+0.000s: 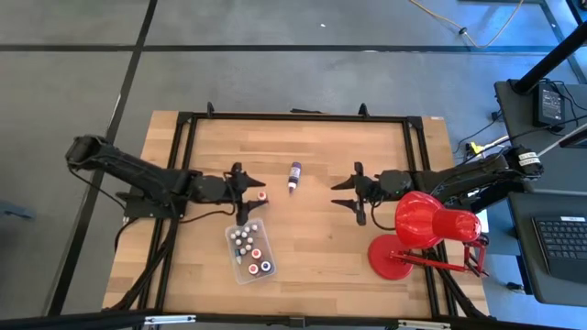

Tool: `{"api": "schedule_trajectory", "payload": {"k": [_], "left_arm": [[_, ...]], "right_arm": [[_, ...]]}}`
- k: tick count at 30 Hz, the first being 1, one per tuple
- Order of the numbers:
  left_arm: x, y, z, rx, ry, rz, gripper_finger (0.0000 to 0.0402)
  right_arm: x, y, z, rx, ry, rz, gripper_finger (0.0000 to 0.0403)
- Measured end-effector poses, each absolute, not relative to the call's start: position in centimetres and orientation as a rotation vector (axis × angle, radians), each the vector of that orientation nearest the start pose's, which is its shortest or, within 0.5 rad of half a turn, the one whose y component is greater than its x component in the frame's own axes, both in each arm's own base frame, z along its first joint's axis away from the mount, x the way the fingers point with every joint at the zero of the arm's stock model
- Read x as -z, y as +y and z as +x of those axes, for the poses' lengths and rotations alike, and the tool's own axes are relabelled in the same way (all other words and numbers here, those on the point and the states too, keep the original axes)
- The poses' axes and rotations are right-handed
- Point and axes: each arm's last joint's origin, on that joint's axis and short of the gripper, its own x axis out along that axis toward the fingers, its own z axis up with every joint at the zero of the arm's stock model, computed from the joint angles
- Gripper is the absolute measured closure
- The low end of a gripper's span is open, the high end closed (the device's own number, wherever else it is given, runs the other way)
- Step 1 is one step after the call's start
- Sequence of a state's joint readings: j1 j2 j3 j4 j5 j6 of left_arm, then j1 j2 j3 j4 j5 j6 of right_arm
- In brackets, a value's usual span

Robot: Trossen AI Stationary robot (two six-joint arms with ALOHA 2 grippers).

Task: Pick & Place food coloring
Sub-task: Put the large orange food coloring bottle into the bin

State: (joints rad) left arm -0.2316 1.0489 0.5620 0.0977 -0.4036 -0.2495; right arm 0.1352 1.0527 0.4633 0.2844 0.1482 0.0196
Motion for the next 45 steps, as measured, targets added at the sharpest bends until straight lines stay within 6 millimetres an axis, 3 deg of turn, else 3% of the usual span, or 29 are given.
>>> {"api": "schedule_trajectory", "payload": {"k": [9, 20, 29, 45], "left_arm": [[-21.0, -1.4, 22.8, -0.269, 0.543, -0.194, 0.0146], [-22.7, -0.3, 25.0, -0.267, 0.901, -0.164, 0.0146], [-24.4, 0.2, 27.2, -0.186, 1.005, -0.165, 0.0146], [-22.2, 0.6, 28.8, -0.168, 1.176, -0.144, 0.0159]], "right_arm": [[-21.8, 2.5, 21.7, 0.012, 0.297, -0.052, 0.0217], [-21.8, 2.5, 21.7, 0.012, 0.299, -0.054, 0.0217], [-21.8, 2.5, 21.7, 0.012, 0.304, -0.053, 0.0217], [-21.7, 2.5, 21.7, 0.012, 0.311, -0.056, 0.0217]]}}
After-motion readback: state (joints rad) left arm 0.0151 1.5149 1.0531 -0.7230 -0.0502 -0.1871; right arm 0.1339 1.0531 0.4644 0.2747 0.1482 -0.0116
